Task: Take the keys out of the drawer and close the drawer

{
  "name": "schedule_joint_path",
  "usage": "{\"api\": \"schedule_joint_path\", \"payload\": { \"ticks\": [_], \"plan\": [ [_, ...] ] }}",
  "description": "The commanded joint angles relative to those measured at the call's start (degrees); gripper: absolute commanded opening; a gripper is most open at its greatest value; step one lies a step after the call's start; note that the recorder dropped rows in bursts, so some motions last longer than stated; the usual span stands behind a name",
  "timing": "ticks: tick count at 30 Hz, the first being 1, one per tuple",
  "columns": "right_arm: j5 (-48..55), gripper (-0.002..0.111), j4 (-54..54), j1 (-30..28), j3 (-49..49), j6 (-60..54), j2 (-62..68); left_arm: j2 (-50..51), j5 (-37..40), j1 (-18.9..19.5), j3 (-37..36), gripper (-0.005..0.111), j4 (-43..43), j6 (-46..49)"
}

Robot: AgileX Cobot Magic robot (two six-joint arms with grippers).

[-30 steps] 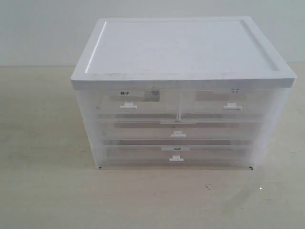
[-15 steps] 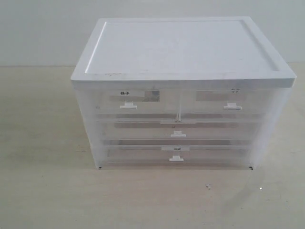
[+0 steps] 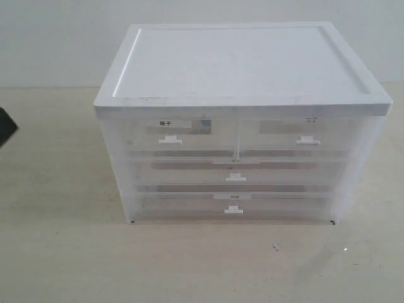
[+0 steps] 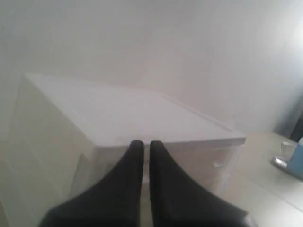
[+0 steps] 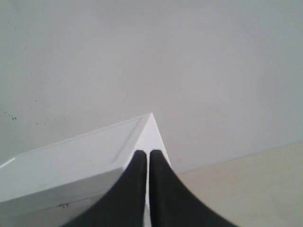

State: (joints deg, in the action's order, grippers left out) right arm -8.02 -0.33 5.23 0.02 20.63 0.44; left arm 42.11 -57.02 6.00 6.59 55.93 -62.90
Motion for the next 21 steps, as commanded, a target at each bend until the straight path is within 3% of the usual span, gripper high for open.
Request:
{"api": "schedule_joint_path", "payload": {
  "ticks": [1,3,6,12,16,21],
  "plan": [
    [-4.4,0.000,-5.2,0.1,0.0,2.6,4.4,18.0,-12.1,0.1,0.4,0.004,2.1,13.2],
    [-8.8,0.000,-13.3,0.8,0.0,8.7,8.1,26.1,-12.9,0.1,0.4,0.004,1.9,19.0],
    [-19.4,0.000,-25.0,2.3,0.0,15.8,15.1,34.9,-12.9,-2.9,1.0,0.004,-1.3,28.4],
    [-30.6,0.000,-40.7,2.8,-3.7,16.2,31.2,44.5,-12.9,-15.2,4.9,0.004,-8.6,38.1],
    [-39.8,0.000,-46.5,2.8,-7.8,13.3,42.8,45.8,-12.9,-20.0,6.1,0.004,-15.2,43.0],
    [-43.5,0.000,-42.1,2.8,-13.5,-2.2,55.8,45.8,-12.9,-20.5,6.1,0.004,-20.7,45.3]
  ]
}}
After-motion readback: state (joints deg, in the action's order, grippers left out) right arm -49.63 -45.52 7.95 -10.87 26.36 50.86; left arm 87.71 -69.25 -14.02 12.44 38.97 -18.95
